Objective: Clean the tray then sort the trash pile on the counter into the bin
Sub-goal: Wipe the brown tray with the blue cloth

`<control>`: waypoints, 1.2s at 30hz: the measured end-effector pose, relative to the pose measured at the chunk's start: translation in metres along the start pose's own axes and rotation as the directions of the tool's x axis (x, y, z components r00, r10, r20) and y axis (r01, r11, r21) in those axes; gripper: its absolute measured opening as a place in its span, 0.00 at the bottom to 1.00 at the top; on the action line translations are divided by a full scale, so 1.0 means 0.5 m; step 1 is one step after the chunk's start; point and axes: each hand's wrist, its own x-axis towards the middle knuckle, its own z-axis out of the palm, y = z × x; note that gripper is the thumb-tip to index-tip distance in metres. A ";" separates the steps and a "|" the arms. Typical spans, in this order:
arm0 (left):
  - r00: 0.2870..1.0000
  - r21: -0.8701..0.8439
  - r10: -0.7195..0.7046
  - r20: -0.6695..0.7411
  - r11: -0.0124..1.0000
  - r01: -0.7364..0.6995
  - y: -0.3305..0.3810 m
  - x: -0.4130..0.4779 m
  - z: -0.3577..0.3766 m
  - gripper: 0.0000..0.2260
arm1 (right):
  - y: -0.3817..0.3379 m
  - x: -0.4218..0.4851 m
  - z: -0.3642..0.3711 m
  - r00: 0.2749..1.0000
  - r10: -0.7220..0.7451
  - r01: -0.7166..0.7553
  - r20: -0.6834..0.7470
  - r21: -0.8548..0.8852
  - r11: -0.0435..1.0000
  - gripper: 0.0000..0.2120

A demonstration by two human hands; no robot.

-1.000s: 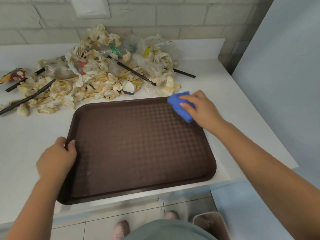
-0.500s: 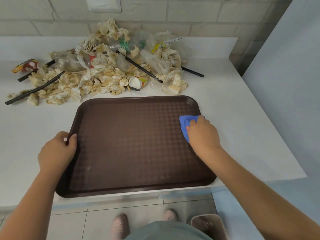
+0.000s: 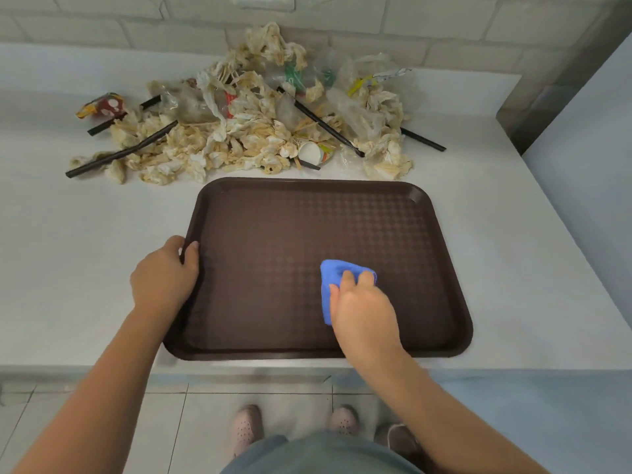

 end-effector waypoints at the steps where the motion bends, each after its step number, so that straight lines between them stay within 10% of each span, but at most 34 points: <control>1: 1.000 -0.034 -0.020 0.002 0.999 0.020 0.000 -0.001 -0.001 0.17 | -0.015 0.031 -0.006 0.999 -0.034 0.034 -0.005 -0.034 0.999 0.23; 6: 0.994 -0.140 -0.103 -0.018 0.985 0.100 -0.009 -0.004 -0.002 0.16 | -0.123 0.142 0.006 0.954 -0.232 0.259 0.191 -0.134 0.956 0.16; 22: 0.994 -0.124 -0.090 -0.054 0.989 0.083 -0.023 -0.002 0.007 0.16 | -0.130 0.044 0.020 0.676 -0.736 0.709 0.032 0.244 0.661 0.05; 29: 0.998 -0.023 -0.048 0.031 0.999 0.049 -0.018 0.000 -0.001 0.18 | 0.101 0.041 -0.046 0.968 -0.242 0.241 -0.064 0.498 0.833 0.16; 36: 0.986 -0.292 -0.118 0.115 0.945 0.147 0.006 -0.002 -0.037 0.16 | 0.383 0.071 -0.049 0.928 0.251 -0.178 -0.274 0.264 0.948 0.13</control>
